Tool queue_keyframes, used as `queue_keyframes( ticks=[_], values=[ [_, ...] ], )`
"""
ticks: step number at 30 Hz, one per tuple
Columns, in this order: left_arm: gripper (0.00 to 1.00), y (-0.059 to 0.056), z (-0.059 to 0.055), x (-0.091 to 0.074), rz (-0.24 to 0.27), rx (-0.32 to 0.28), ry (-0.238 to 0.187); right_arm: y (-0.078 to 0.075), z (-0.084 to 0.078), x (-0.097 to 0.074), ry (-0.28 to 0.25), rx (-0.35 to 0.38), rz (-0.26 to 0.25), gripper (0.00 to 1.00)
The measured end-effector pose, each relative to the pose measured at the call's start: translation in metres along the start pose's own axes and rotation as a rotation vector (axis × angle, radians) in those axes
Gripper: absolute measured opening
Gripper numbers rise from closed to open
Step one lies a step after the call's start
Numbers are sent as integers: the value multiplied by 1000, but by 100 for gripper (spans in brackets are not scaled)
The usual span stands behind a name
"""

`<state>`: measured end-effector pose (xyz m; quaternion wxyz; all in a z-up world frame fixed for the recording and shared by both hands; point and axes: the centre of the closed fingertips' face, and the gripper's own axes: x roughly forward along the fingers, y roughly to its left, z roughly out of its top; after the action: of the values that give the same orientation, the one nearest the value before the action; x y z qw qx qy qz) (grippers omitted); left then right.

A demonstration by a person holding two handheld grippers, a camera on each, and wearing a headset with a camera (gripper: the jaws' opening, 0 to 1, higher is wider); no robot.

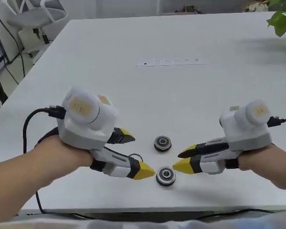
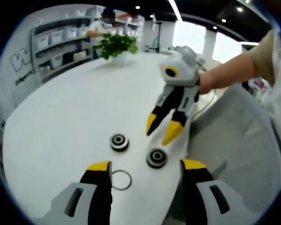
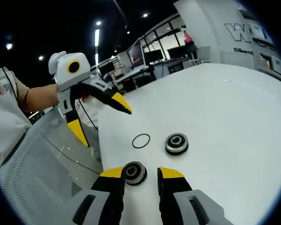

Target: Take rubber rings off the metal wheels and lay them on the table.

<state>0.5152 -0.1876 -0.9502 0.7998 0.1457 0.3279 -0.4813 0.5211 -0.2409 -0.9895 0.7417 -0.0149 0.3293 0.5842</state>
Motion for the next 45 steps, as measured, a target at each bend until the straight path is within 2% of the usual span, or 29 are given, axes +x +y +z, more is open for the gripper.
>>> queue_keyframes(
  ticks=[11,22,32,45],
  values=[
    [57,-4,-12,14,-29,21,46,11,-11,6,27,-45,24,28],
    [52,-12,-17,28,-60,53,72,8,-26,12,57,-102,27,28],
    [47,-16,-20,39,-70,68,83,10,-30,14,60,-153,32,25],
    [35,-22,-21,51,-91,84,97,10,-30,18,62,-189,35,22]
  ],
)
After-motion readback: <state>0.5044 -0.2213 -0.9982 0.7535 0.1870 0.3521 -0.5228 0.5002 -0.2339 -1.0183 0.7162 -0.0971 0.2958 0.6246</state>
